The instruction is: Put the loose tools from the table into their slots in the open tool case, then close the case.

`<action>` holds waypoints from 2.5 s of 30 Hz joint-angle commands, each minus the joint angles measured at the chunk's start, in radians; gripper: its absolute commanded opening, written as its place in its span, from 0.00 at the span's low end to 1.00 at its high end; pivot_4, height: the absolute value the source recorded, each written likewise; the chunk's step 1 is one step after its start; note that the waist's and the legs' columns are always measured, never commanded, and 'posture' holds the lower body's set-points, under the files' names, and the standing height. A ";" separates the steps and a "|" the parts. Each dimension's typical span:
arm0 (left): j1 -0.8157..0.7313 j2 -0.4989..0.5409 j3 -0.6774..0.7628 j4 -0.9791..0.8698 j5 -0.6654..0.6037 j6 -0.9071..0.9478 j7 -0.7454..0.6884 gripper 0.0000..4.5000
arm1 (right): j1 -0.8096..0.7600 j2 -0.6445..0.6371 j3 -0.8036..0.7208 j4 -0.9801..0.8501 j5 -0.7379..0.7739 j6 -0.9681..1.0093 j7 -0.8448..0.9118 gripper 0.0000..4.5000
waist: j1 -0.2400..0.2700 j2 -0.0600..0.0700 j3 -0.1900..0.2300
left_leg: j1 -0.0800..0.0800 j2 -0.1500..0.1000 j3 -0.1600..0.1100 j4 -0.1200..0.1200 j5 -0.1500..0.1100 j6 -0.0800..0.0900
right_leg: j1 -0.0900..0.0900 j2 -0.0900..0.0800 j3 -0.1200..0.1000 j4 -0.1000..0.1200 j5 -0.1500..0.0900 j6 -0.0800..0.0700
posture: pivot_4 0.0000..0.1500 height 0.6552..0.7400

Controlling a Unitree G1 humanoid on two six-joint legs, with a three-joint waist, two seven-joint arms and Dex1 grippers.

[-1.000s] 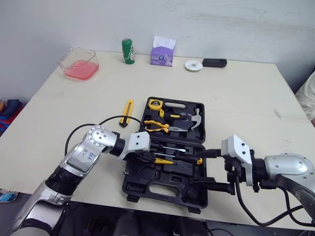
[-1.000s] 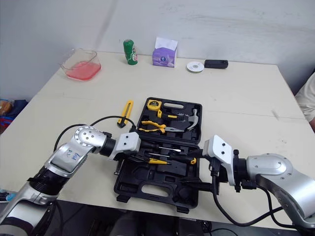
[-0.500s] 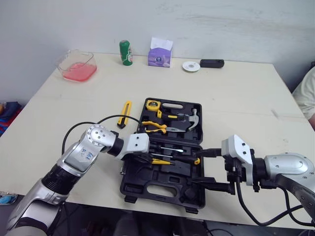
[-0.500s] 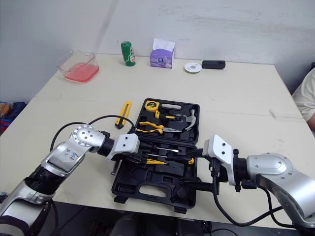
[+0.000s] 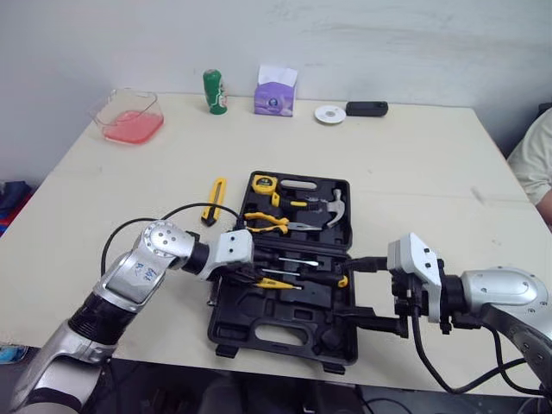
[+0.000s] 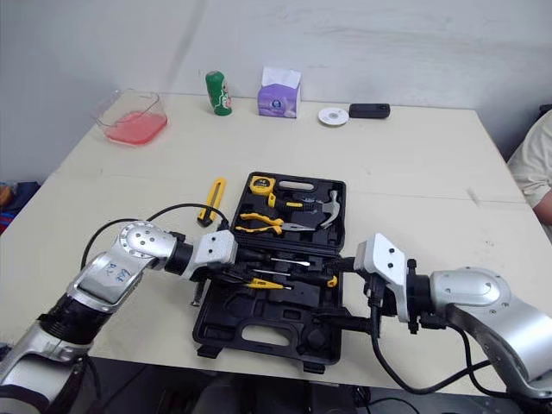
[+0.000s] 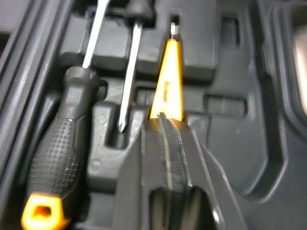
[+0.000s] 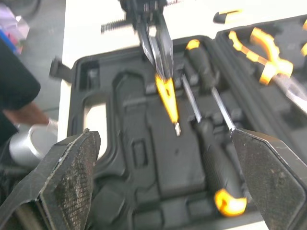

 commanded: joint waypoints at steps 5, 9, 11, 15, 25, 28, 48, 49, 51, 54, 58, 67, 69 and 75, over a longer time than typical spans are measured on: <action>0.165 -0.070 0.616 -0.246 -0.351 0.314 0.319 0.70 | -0.123 0.049 -0.083 0.081 0.081 -0.012 -0.029 1.00 | -0.012 -0.002 0.004 | -0.010 0.000 0.000 0.000 0.001 -0.003 | -0.010 0.000 0.001 0.000 0.000 0.003 | 1.00 0.82; 0.378 -0.108 0.811 -0.405 -0.385 0.390 0.477 1.00 | -0.189 0.027 -0.096 0.153 0.081 -0.012 0.016 1.00 | -0.009 -0.002 0.005 | -0.010 -0.001 -0.003 -0.001 -0.001 -0.005 | -0.011 0.001 0.000 -0.002 -0.002 0.004 | 1.00 0.82; 0.481 -0.133 0.874 -0.466 -0.372 0.393 0.545 1.00 | -0.219 0.011 -0.109 0.188 0.088 -0.010 0.045 1.00 | -0.002 -0.005 0.008 | -0.011 -0.001 -0.003 0.000 -0.002 -0.004 | -0.010 0.000 0.000 -0.002 -0.002 0.004 | 1.00 0.82; 0.648 -0.224 0.931 -0.570 -0.349 0.417 0.690 1.00 | -0.284 -0.007 -0.101 0.277 0.075 -0.026 0.108 1.00 | 0.002 -0.006 0.009 | -0.011 -0.003 -0.005 0.001 -0.004 -0.002 | -0.008 -0.003 -0.002 -0.005 0.000 0.004 | 1.00 0.82; 0.646 -0.194 0.874 -0.632 -0.380 0.531 0.840 1.00 | -0.347 0.019 -0.028 0.329 0.026 -0.060 0.162 1.00 | 0.000 -0.004 0.010 | -0.011 -0.003 -0.007 -0.001 -0.002 -0.003 | -0.007 -0.004 -0.004 -0.007 0.000 -0.003 | 1.00 0.82; 0.509 -0.151 0.789 -0.580 -0.364 0.635 0.908 1.00 | -0.335 0.038 -0.019 0.300 0.029 -0.055 0.146 1.00 | 0.000 -0.002 0.011 | -0.011 -0.003 -0.007 -0.001 -0.003 -0.003 | -0.008 -0.003 -0.005 -0.007 0.002 -0.001 | 1.00 0.82; -0.257 -0.193 0.310 0.248 -0.066 0.572 0.999 1.00 | -0.293 0.152 0.033 0.141 -0.022 -0.056 -0.045 1.00 | 0.003 -0.002 0.012 | -0.017 -0.003 -0.006 0.002 0.004 -0.011 | -0.012 0.000 -0.006 -0.006 0.004 0.004 | 1.00 0.82; -0.269 -0.196 0.292 0.281 -0.049 0.555 0.996 1.00 | -0.288 0.151 0.030 0.135 -0.023 -0.055 -0.051 1.00 | 0.003 -0.002 0.012 | -0.017 -0.003 -0.006 0.002 0.004 -0.011 | -0.012 0.000 -0.006 -0.006 0.004 0.004 | 1.00 0.82; -0.285 -0.214 0.279 0.330 -0.035 0.534 0.985 1.00 | -0.273 0.151 0.020 0.123 -0.020 -0.052 -0.066 1.00 | 0.006 -0.002 0.012 | -0.017 -0.004 -0.006 0.002 0.004 -0.011 | -0.012 0.000 -0.006 -0.005 0.004 0.004 | 1.00 0.82; -0.297 -0.231 0.286 0.368 -0.028 0.515 0.967 0.81 | -0.253 0.147 0.010 0.108 -0.017 -0.049 -0.079 1.00 | 0.011 -0.002 0.012 | -0.016 -0.004 -0.006 0.003 0.005 -0.011 | -0.012 0.000 -0.006 -0.003 0.004 0.004 | 1.00 0.82; -0.302 -0.227 0.300 0.375 -0.023 0.500 0.946 0.42 | -0.230 0.135 -0.004 0.095 -0.011 -0.048 -0.084 1.00 | 0.019 -0.002 0.012 | -0.016 -0.004 -0.006 0.004 0.005 -0.010 | -0.012 0.000 -0.005 0.000 0.004 0.004 | 1.00 0.82; -0.268 -0.033 0.332 0.208 -0.096 0.439 0.677 0.31 | -0.201 0.072 -0.054 0.087 0.035 -0.024 -0.042 1.00 | 0.017 -0.003 0.014 | -0.016 -0.003 -0.006 0.003 0.007 -0.012 | -0.014 0.000 -0.005 0.001 0.004 0.003 | 1.00 0.82; -0.259 0.070 0.295 0.095 -0.169 0.432 0.478 0.31 | -0.169 0.035 -0.083 0.068 0.075 0.002 -0.006 1.00 | 0.022 -0.003 0.014 | -0.017 -0.003 -0.006 0.003 0.007 -0.012 | -0.014 0.000 -0.005 0.001 0.004 0.003 | 1.00 0.82; -0.215 0.258 0.158 -0.207 -0.340 0.371 0.020 0.31 | 0.018 -0.100 -0.207 0.020 0.158 0.078 0.086 1.00 | 0.031 0.001 0.015 | -0.017 -0.004 -0.006 0.002 0.004 -0.010 | -0.010 -0.002 -0.006 -0.008 0.004 0.003 | 1.00 0.82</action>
